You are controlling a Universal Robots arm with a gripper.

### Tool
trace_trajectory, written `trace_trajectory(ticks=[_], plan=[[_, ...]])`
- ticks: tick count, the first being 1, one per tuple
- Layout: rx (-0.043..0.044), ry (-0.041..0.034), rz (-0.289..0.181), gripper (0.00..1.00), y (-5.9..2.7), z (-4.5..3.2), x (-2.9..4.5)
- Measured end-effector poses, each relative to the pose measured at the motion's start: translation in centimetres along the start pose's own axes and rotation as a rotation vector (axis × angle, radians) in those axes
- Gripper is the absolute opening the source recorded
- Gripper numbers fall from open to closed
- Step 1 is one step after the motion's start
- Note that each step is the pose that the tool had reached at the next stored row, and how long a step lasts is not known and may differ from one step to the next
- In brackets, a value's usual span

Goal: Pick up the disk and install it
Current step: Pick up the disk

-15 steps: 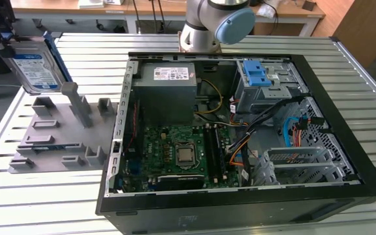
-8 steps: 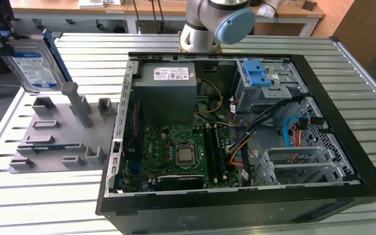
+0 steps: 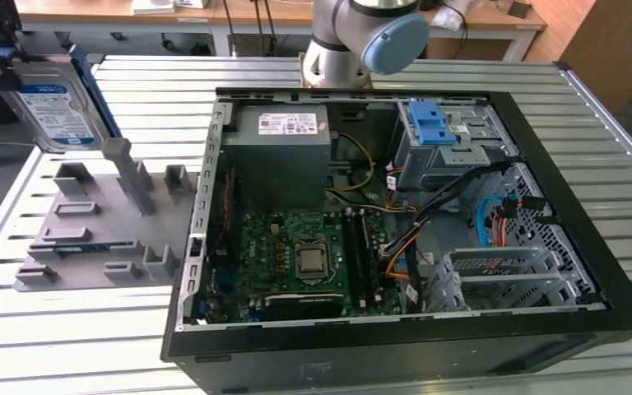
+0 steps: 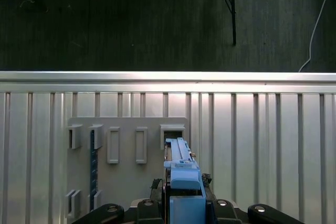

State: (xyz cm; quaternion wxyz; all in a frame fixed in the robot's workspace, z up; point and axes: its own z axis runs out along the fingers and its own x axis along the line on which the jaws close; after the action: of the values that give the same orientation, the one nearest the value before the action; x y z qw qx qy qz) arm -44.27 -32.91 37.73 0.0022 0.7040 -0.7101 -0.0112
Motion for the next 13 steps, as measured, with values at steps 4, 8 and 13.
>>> trace_trajectory(ticks=[4, 8, 13], plan=[[0.0000, 0.0000, 0.000, 0.36, 0.00, -0.30, 0.00], [-0.0001, 0.0000, 0.000, 0.36, 0.01, -0.56, -0.01], [0.0000, 0.0000, 0.000, 0.36, 0.01, -0.82, -0.01]])
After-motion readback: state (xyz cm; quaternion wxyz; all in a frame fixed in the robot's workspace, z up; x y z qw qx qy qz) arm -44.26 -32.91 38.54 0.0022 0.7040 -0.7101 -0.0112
